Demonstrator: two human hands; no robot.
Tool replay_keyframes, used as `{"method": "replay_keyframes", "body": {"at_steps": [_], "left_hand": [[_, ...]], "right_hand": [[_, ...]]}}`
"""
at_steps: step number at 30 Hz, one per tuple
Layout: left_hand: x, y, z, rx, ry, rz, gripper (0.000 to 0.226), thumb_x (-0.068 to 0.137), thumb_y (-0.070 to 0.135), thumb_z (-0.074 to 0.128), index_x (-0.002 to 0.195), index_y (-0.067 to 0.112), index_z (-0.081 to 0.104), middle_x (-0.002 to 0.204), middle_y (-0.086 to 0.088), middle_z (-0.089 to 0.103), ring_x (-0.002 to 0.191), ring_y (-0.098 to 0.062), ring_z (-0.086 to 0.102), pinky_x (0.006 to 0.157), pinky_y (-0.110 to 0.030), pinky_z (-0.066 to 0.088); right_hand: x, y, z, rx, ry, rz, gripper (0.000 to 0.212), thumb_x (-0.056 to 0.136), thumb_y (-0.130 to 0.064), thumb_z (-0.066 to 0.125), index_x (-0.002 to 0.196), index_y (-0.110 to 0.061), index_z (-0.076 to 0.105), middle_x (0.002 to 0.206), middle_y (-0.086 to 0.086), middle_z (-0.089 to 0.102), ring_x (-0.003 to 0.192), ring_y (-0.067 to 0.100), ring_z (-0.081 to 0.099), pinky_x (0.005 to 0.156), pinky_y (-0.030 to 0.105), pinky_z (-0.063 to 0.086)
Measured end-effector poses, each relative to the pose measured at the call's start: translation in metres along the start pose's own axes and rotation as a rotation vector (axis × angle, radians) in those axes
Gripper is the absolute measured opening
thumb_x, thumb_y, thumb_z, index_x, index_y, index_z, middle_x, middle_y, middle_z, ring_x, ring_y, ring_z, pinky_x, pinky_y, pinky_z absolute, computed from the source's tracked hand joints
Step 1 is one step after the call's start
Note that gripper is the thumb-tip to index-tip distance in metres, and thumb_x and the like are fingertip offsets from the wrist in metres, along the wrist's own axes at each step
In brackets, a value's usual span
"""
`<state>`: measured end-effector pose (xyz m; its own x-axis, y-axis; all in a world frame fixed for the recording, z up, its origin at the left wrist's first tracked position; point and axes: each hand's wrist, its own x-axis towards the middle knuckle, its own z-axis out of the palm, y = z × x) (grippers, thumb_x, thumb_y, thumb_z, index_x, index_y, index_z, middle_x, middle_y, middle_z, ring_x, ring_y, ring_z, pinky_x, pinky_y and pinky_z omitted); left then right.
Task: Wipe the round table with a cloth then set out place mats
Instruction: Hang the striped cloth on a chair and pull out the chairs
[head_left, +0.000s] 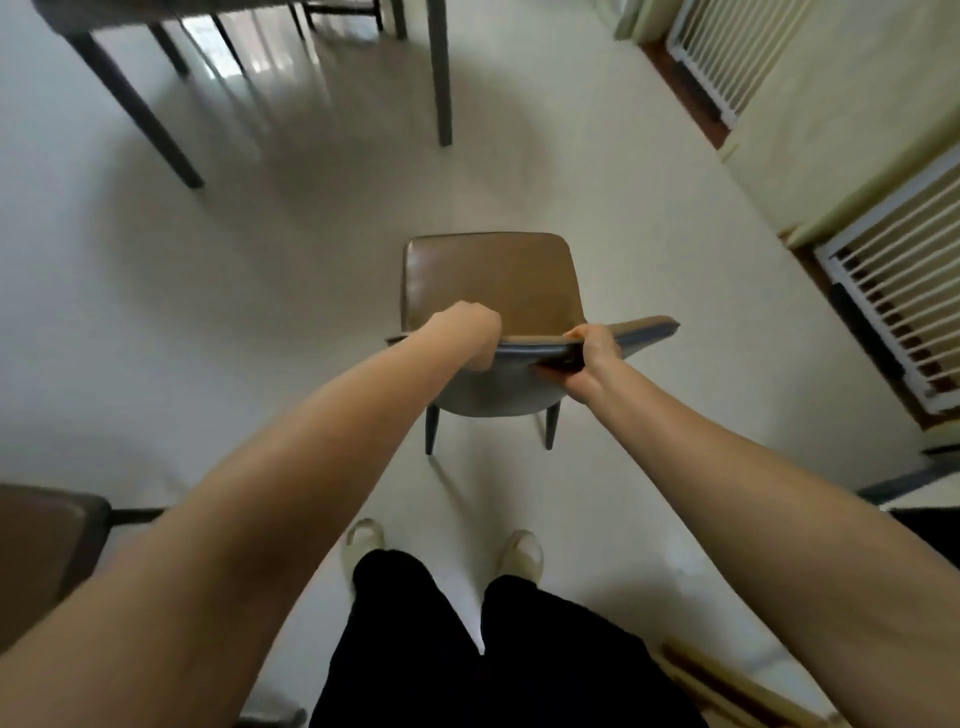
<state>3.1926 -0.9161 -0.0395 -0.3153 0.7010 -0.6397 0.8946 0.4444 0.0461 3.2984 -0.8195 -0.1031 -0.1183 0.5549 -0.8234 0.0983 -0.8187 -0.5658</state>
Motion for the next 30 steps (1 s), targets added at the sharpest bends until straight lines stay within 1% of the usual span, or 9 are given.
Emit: {"method": "replay_keyframes", "body": {"at_steps": [7, 10, 11, 13, 15, 18, 21, 24, 30], "left_hand": [[-0.008, -0.003, 0.038, -0.172, 0.130, -0.131, 0.019, 0.089, 0.007, 0.051, 0.105, 0.011, 0.059, 0.086, -0.005, 0.052, 0.079, -0.026, 0.052, 0.070, -0.036, 0.046], [-0.006, -0.009, 0.048, -0.429, 0.150, -0.162, 0.010, 0.089, 0.020, 0.057, 0.097, 0.022, 0.063, 0.095, -0.003, 0.059, 0.093, -0.028, 0.055, 0.096, -0.051, 0.045], [-0.008, -0.011, 0.057, -0.574, 0.163, -0.224, 0.023, 0.088, 0.032, 0.062, 0.110, 0.025, 0.062, 0.117, -0.006, 0.058, 0.113, -0.033, 0.050, 0.107, -0.059, 0.033], [-0.018, -0.011, 0.076, -1.035, 0.266, -0.487, 0.088, 0.078, 0.054, 0.070, 0.149, 0.021, 0.028, 0.158, -0.013, 0.015, 0.145, -0.037, 0.010, 0.116, -0.059, 0.014], [-0.031, -0.006, 0.087, -1.640, 0.419, -0.793, 0.115, 0.070, 0.056, 0.077, 0.153, 0.015, 0.009, 0.160, -0.013, 0.004, 0.146, -0.037, 0.008, 0.111, -0.054, 0.028], [-0.037, 0.009, 0.086, -2.377, 0.314, -0.755, 0.067, 0.085, 0.041, 0.070, 0.132, 0.008, 0.035, 0.127, 0.000, 0.045, 0.124, -0.028, 0.043, 0.093, -0.051, 0.045], [-0.022, 0.022, 0.078, -2.512, 0.267, -0.650, 0.052, 0.085, 0.030, 0.071, 0.124, 0.009, 0.044, 0.122, -0.011, 0.050, 0.119, -0.036, 0.049, 0.083, -0.054, 0.054], [-0.012, 0.025, 0.066, -2.596, 0.249, -0.618, 0.007, 0.091, 0.004, 0.053, 0.092, 0.002, 0.046, 0.095, -0.017, 0.049, 0.096, -0.036, 0.054, 0.083, -0.052, 0.053], [0.015, 0.005, 0.028, -2.593, 0.264, -0.604, 0.027, 0.088, -0.007, 0.042, 0.115, -0.001, 0.040, 0.102, -0.021, 0.039, 0.120, -0.050, 0.043, 0.076, -0.056, 0.052]], "right_hand": [[0.007, 0.009, 0.001, -0.165, -0.131, 0.025, 0.038, 0.081, -0.003, 0.050, 0.119, 0.000, 0.051, 0.122, 0.021, 0.057, 0.101, 0.039, 0.060, 0.056, 0.049, 0.056], [0.009, 0.007, -0.004, -0.215, -0.141, 0.014, 0.041, 0.084, -0.004, 0.050, 0.125, -0.002, 0.048, 0.120, 0.021, 0.057, 0.100, 0.038, 0.059, 0.061, 0.050, 0.057], [0.010, 0.010, -0.005, -0.228, -0.148, 0.018, 0.040, 0.085, -0.004, 0.050, 0.125, -0.002, 0.047, 0.120, 0.021, 0.056, 0.100, 0.038, 0.059, 0.065, 0.051, 0.057], [0.011, 0.013, -0.007, -0.224, -0.141, 0.030, 0.038, 0.087, -0.002, 0.048, 0.124, -0.002, 0.046, 0.121, 0.020, 0.054, 0.104, 0.038, 0.057, 0.074, 0.054, 0.056], [0.009, 0.014, -0.002, -0.209, -0.137, 0.029, 0.037, 0.087, -0.001, 0.045, 0.123, -0.002, 0.047, 0.123, 0.020, 0.052, 0.107, 0.039, 0.056, 0.077, 0.055, 0.055], [0.009, 0.014, 0.002, -0.224, -0.125, 0.043, 0.039, 0.084, -0.002, 0.046, 0.124, -0.003, 0.049, 0.124, 0.019, 0.054, 0.102, 0.039, 0.058, 0.060, 0.052, 0.056], [0.005, 0.016, 0.000, -0.225, -0.116, 0.059, 0.039, 0.083, -0.005, 0.048, 0.122, -0.004, 0.050, 0.118, 0.019, 0.056, 0.097, 0.037, 0.059, 0.056, 0.047, 0.057], [0.007, 0.022, 0.000, -0.167, -0.111, 0.035, 0.041, 0.082, -0.007, 0.053, 0.123, -0.004, 0.049, 0.115, 0.020, 0.058, 0.098, 0.035, 0.060, 0.065, 0.047, 0.059], [0.017, -0.010, 0.032, -0.024, -0.074, -0.064, 0.042, 0.080, -0.004, 0.055, 0.121, -0.004, 0.047, 0.114, 0.020, 0.059, 0.092, 0.036, 0.064, 0.069, 0.052, 0.059]]}}
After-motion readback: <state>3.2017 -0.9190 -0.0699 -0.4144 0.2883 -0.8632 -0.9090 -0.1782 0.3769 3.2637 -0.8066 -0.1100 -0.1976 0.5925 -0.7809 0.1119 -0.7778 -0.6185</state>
